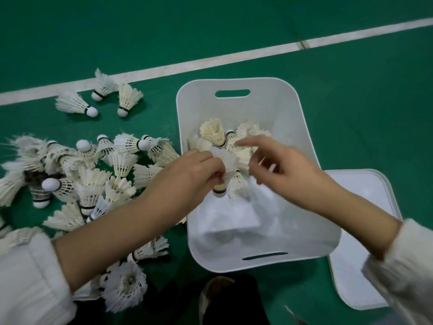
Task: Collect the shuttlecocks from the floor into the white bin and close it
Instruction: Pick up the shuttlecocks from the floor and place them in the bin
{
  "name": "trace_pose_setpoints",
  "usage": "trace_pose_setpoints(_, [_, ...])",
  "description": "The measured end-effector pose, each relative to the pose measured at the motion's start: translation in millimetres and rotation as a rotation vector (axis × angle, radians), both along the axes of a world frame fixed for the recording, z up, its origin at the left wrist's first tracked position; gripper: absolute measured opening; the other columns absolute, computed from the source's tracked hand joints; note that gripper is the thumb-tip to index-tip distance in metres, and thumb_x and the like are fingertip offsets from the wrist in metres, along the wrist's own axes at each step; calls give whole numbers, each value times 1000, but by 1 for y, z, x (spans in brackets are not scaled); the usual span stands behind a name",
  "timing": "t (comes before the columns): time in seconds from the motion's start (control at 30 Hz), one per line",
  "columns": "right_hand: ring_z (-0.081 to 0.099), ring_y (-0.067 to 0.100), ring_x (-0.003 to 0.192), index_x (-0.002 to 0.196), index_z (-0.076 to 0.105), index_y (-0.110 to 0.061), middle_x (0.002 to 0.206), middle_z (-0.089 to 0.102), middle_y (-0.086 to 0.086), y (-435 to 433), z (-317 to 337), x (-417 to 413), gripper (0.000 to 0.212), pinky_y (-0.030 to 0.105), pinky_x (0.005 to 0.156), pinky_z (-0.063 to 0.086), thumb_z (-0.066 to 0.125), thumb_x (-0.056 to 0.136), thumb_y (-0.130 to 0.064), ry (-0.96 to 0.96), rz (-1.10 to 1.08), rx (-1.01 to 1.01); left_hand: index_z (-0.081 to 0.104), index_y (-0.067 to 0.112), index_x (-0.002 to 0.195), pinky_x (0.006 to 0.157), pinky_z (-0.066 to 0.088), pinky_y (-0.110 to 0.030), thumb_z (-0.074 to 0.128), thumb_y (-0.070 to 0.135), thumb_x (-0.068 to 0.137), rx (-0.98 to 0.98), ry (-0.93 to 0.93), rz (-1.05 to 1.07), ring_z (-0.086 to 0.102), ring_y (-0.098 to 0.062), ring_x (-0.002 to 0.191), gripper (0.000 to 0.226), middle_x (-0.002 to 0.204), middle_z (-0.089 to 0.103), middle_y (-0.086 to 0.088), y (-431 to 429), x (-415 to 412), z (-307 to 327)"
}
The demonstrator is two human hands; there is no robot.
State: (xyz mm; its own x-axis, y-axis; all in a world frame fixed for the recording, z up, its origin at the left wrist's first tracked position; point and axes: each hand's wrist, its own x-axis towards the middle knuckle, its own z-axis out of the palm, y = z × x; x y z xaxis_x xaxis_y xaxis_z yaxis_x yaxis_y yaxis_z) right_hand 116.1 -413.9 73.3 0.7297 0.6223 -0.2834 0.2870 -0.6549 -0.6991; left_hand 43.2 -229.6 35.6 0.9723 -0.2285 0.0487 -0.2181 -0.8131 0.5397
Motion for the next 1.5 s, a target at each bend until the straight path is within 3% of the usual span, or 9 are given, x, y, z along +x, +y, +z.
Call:
trace_pose_setpoints(0.13, [57,12,77,106,60,-22,92,63,-6,2,-19,-9,19,29,70,47,59,87,-28,-117,176,-193,64,11,83,65,46,-35,56,23,82,-12,-54,-56,56,-22,75,15,78,63,-2,-4,6,7])
trace_pose_setpoints(0.23, [55,17,77,90,64,-12,86,64,2,8,-34,3,15,35,70,44,59,88,-25,-222,113,-170,61,20,105,72,52,-39,43,35,92,154,-28,-111,57,-17,92,27,99,63,3,2,12,24])
trace_pose_setpoints(0.37, [48,24,76,73,48,-16,79,54,4,24,-50,30,19,29,63,29,53,90,-22,-315,35,-318,53,27,114,77,45,-28,38,42,89,260,12,-10,51,-10,92,33,104,53,13,49,32,56])
trace_pose_setpoints(0.57, [60,34,94,100,60,-7,101,61,13,60,-102,48,22,32,66,38,41,94,-16,-427,126,-590,56,30,97,67,44,-26,39,41,91,468,157,-55,54,-9,80,21,94,60,12,104,17,52])
trace_pose_setpoints(0.67, [60,32,97,100,59,-6,97,58,10,68,-114,46,20,34,69,41,41,94,-11,-368,163,-666,55,30,93,64,44,-25,38,39,92,473,162,-79,53,-7,76,20,91,59,12,112,2,39])
trace_pose_setpoints(0.9, [57,34,106,130,39,-16,117,60,15,69,-86,46,38,38,79,45,41,92,-16,-295,166,-768,54,28,98,61,45,-25,35,38,93,461,165,-66,53,-10,85,21,96,58,12,115,-16,14])
trace_pose_setpoints(1.2, [59,27,91,107,58,-15,104,60,5,144,39,-10,25,36,74,49,39,95,-27,-544,562,-432,58,26,103,67,48,-29,41,36,93,333,254,154,55,-11,83,21,97,60,9,169,-64,16])
trace_pose_setpoints(1.43, [58,29,94,104,58,-11,106,57,8,235,-26,-59,30,40,76,52,40,94,-32,-468,744,-469,59,23,98,70,49,-32,43,33,93,235,445,431,55,-12,78,19,94,61,6,235,-158,-20])
trace_pose_setpoints(1.5, [58,27,81,82,59,-10,86,58,6,247,-51,-76,42,35,65,48,41,93,-46,-409,746,-570,58,24,99,72,49,-34,43,32,93,217,475,469,55,-12,79,18,95,61,6,240,-179,-34])
